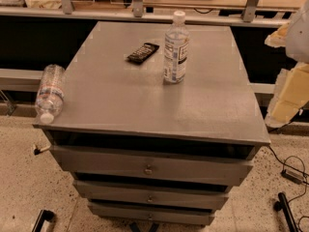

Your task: Move blue plastic bottle near water bottle

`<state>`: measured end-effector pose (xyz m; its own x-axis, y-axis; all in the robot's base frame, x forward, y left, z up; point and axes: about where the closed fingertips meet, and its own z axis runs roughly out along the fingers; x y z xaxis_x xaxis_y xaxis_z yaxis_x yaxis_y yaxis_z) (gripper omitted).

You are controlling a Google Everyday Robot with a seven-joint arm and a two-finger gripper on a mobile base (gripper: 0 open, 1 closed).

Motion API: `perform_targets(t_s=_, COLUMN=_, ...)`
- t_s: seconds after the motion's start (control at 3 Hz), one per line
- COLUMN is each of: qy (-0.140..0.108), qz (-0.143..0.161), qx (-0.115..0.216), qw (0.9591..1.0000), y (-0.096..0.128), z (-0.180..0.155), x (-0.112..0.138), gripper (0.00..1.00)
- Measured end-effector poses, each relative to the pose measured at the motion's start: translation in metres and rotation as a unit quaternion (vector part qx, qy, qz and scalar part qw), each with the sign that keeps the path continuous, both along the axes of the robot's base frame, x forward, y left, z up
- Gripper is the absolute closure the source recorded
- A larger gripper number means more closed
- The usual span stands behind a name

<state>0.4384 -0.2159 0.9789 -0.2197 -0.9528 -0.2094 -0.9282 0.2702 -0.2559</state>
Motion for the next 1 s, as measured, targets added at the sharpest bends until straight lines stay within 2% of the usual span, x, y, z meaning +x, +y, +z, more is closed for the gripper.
perform_targets(t_s=0.33, qy=-0.001, qz=0.000, qx=0.000, qw=1.0000, y=0.000, z=0.000, x=0.000, gripper=0.00)
perform_targets(t_s=0.67, qy=-0.008, qz=0.016, qx=0.021, qw=0.9996, y=0.005, z=0.001, x=0.024, gripper=0.00)
perform_targets(t_s=1.0, qy=-0.023, qz=0.044, qx=0.083, qw=0.9953, y=0.023, z=0.004, x=0.081, gripper=0.00)
